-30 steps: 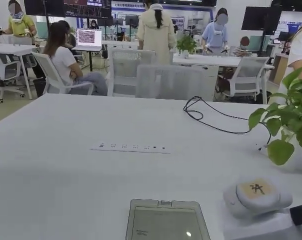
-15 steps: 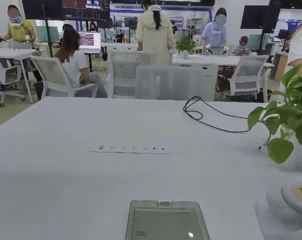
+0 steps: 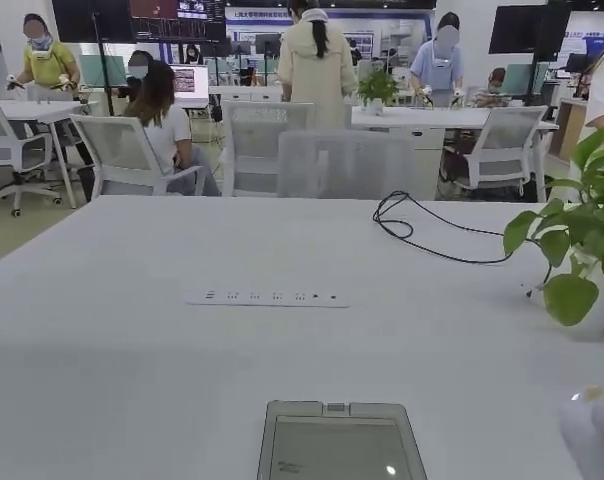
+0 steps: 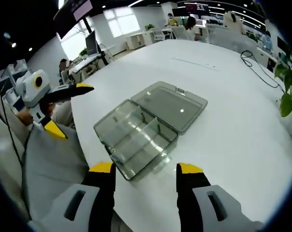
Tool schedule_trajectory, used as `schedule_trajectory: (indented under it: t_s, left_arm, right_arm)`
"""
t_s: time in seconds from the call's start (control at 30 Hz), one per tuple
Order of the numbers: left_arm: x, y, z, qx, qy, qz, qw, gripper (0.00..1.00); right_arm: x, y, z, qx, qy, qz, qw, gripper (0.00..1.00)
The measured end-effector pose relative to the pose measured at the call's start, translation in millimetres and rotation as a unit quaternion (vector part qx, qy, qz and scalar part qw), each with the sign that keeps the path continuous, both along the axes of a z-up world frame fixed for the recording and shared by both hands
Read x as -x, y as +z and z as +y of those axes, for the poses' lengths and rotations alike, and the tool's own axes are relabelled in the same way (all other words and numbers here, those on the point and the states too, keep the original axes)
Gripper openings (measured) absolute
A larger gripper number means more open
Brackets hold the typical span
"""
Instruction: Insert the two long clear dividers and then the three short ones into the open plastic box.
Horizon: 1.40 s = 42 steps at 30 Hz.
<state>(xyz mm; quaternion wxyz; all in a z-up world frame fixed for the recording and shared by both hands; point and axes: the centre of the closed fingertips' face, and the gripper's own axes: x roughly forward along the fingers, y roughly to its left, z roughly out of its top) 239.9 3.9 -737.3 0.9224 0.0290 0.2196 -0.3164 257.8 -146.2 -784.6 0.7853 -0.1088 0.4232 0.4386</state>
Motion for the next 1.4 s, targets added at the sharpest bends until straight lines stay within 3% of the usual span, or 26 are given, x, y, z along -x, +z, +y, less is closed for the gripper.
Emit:
schedule_trajectory:
  t_s: [0.07,0.27,0.4,0.7,0.73,0.83,0.97,1.27,1.4]
  left_arm:
    - [-0.1,-0.1,0.6,-0.001,0.002,0.000,1.0000,0.96]
    - [0.1,-1.1,1.8,-0.002,0.004,0.002,1.0000,0.95]
    - [-0.1,-2.2,2.7,-0.002,0.006,0.002,1.0000,0.93]
    - [-1.7,-2.8,4.9,-0.001,0.009,-0.001,1.0000,0.92]
    - [-1.9,-2.5,4.7,0.000,0.008,-0.002,1.0000,0.92]
    - [-2.1,-2.3,4.8,-0.002,0.006,-0.004,1.0000,0.92]
    - [-2.2,-2.9,6.0,-0.004,0.007,-0.005,1.0000,0.92]
    - [-0.8,-5.4,6.6,-0.007,0.009,-0.002,0.9999,0.90]
    - [-0.7,-5.1,6.9,-0.008,0.011,-0.001,0.9999,0.90]
  right_arm:
    - [0.9,-3.7,-2.9,0.012,0.038,-0.017,0.9991,0.52]
    - [2.0,-16.9,-14.9,0.040,0.082,-0.026,0.9955,0.51]
    - [2.0,-23.2,-19.4,0.053,0.121,-0.043,0.9903,0.51]
    - [-4.5,-39.0,-30.1,0.087,0.188,-0.071,0.9756,0.50]
    - [-3.5,-41.6,-32.8,0.095,0.208,-0.073,0.9709,0.50]
    - [-3.4,-49.2,-39.1,0.107,0.216,-0.064,0.9684,0.49]
    - [-4.6,-56.6,-47.0,0.132,0.247,-0.072,0.9573,0.48]
    - [-1.8,-65.4,-48.9,0.143,0.295,-0.073,0.9420,0.41]
    - [-2.2,-67.9,-49.5,0.144,0.304,-0.071,0.9390,0.40]
